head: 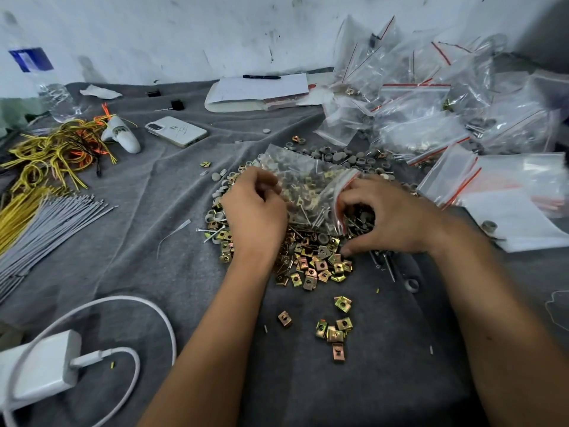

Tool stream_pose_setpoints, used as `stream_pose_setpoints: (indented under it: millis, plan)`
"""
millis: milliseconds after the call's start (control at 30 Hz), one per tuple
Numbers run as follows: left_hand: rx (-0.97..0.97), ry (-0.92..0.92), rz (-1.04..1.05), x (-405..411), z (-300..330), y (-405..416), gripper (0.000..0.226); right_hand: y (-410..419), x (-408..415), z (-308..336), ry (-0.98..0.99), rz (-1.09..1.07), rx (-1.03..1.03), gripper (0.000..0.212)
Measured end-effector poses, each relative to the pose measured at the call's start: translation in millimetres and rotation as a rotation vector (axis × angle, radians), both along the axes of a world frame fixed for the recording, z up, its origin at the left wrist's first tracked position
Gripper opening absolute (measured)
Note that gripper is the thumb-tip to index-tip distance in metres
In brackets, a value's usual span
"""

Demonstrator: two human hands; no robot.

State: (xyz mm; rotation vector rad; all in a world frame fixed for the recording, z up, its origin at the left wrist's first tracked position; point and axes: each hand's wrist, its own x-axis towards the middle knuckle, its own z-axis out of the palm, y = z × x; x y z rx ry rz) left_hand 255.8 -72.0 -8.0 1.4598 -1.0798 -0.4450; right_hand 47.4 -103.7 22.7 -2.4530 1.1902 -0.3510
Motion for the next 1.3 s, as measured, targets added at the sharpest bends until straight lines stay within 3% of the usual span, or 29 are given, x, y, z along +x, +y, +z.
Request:
stream_pose_setpoints:
  millis: [100,267,433,500,633,700,767,867,1033,1300]
  plan:
    - [-0.110,0.109,0.093,-0.3,6.5,2.3,0.034,-0.1,2.3,0.6,-0.060,0.002,-0.041,0.045]
    - [-0.350,0.109,0.205,-2.4,16.8,7.3,0.031,-0.5,2.5,-0.4,-0.116,-0.026,-0.041,0.045]
    - [-0.263,0.160,0.038,-6.9,12.9,7.6,0.014,2.4,4.2,0.8,-0.113,-0.036,-0.038,0.042]
    - [-0.198,-0.060,-0.081,-15.8,10.5,9.4,0.004,4.2,7.0,1.6,-0.076,-0.061,-0.070,0.044]
    - [-0.017,-0.630,-0.153,-35.0,3.1,11.5,0.041,6.7,11.9,3.9,-0.039,-0.071,-0.139,0.038]
    - [0.019,-0.724,-0.131,-34.9,3.4,10.3,0.036,6.9,12.4,2.8,-0.045,-0.072,-0.145,0.039]
    - [0.005,-0.688,-0.121,-31.2,3.4,9.6,0.023,6.9,12.3,0.9,-0.058,-0.080,-0.152,0.042]
    - [-0.054,-0.468,-0.110,-25.8,3.3,10.4,0.012,6.4,9.9,-0.8,-0.141,-0.079,-0.120,0.041]
    - [-0.013,-0.246,-0.038,-17.1,2.4,3.9,0.020,2.9,1.8,-0.7,-0.182,-0.046,-0.041,0.033]
    - [-0.011,-0.140,0.004,-16.2,5.9,3.1,0.030,1.8,10.4,-4.5,-0.078,-0.027,-0.112,0.025]
